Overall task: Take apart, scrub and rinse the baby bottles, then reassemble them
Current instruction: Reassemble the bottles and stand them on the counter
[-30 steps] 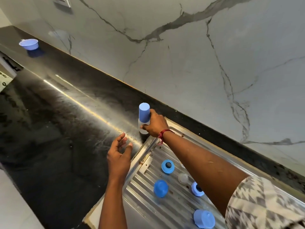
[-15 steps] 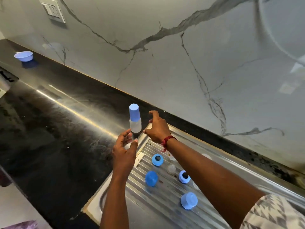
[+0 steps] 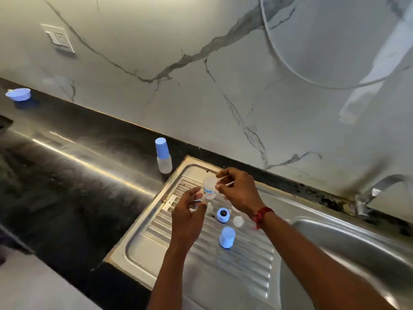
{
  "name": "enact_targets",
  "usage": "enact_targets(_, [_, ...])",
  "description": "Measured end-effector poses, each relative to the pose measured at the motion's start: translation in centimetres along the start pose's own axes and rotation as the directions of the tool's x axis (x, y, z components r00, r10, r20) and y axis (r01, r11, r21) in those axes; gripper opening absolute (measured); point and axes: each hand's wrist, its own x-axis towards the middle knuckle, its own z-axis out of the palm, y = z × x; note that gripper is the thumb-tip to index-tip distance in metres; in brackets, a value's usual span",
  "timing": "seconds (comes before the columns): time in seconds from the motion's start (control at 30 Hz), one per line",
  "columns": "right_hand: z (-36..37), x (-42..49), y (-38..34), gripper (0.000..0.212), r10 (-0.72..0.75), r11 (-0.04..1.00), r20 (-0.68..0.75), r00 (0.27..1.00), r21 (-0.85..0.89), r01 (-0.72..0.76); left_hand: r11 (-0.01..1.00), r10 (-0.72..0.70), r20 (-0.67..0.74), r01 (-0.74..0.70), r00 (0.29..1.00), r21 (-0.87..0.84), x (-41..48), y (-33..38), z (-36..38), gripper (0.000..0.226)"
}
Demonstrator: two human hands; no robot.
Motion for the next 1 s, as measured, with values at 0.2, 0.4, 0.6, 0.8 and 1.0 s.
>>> enact_targets(0.2, [-2.9,-4.0,4.7,0.021,0.097,0.995,-0.094,0.991,0.019,-0.096,0.994,-0.019,0.018,0.017,1.000,0.112,-2.8,-0.9,2.8,0.031])
enact_targets(0.4, [-4.1,-5.6,8.5,0.022,0.166,0.986,-0.115,0.979,-0.012,-0.168,0.992,-0.056,-0.041,0.060,0.998,0.114,-3.4,-0.9,5.7,0.022])
enact_targets(0.6, [-4.9,-5.8,10.5,0.020,0.164,0.985,-0.132,0.978,-0.029,-0.169,0.993,-0.064,-0.117,0.076,0.991,0.095,-3.0,-1.5,7.7,0.016])
enact_targets(0.8, [-4.6,-6.1,12.3,0.007,0.170,0.977,-0.105,0.980,-0.113,-0.182,0.985,-0.079,-0.121,0.096,0.989,0.141,-3.0,-2.6,7.3,0.016])
enact_targets(1.0, [-2.1,-5.8,13.4,0.019,0.243,0.942,-0.051,0.969,-0.227,-0.248,0.914,-0.102,-0.065,0.120,0.993,0.387,-1.0,-2.5,6.3,0.024])
